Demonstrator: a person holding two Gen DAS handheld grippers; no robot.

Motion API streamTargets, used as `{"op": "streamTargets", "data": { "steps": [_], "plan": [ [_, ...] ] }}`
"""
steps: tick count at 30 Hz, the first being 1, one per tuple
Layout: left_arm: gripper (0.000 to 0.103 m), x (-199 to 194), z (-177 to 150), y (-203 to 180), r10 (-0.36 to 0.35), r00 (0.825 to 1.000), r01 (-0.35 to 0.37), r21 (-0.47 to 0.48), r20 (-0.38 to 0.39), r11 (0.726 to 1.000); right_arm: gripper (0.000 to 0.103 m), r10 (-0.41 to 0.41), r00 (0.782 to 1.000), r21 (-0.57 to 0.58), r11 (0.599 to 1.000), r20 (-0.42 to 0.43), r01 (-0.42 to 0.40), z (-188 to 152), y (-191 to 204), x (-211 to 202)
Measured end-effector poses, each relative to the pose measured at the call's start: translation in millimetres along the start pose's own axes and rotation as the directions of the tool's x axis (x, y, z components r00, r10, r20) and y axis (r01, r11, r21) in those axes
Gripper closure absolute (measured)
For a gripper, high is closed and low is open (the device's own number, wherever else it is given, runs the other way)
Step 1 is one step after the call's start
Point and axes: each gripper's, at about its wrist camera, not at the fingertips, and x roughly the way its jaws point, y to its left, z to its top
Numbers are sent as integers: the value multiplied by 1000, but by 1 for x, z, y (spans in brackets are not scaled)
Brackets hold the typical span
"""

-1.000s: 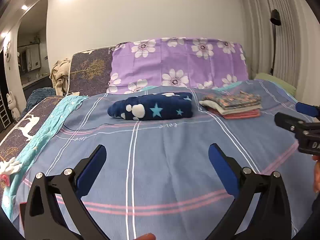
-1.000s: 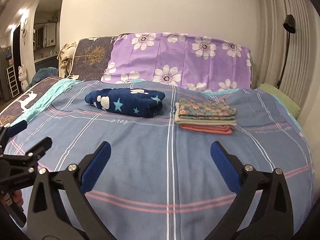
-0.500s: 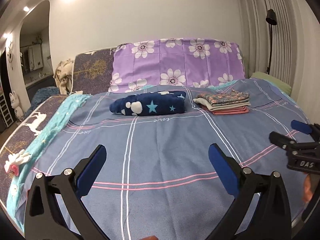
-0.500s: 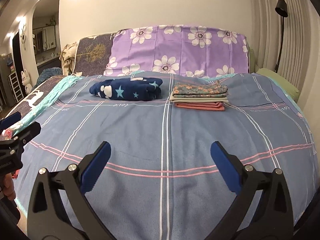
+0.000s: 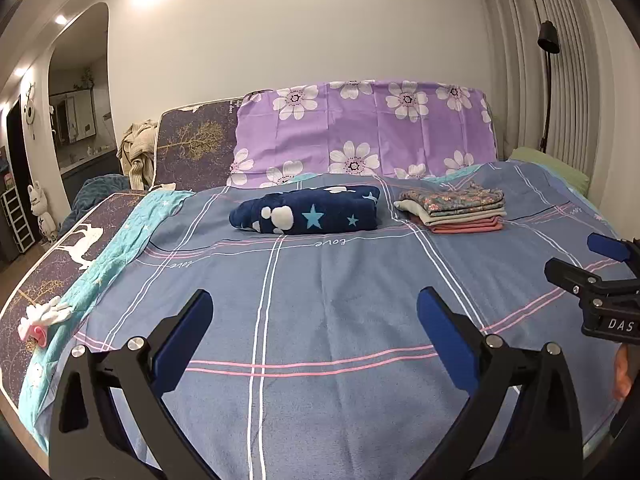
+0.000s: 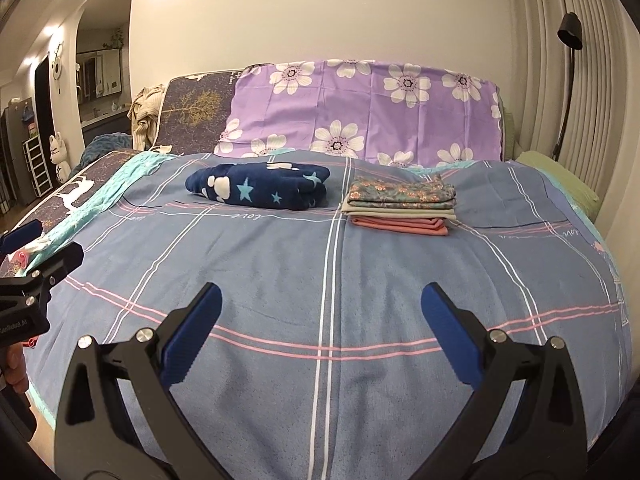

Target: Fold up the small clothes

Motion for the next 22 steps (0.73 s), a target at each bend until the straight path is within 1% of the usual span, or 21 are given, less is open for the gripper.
{"op": "streamTargets", "data": {
  "steps": [12,22],
  "plan": [
    [1,0,-2,-5,-10,1000,10,19,-13,1000,2,8,1000,-1,1000,-21,-8,-5,3,2],
    [1,7,-6,-4,-14,999,14,6,-34,1000,2,-6,999,-9,1000,-37,5,-5,7,8]
  ]
}}
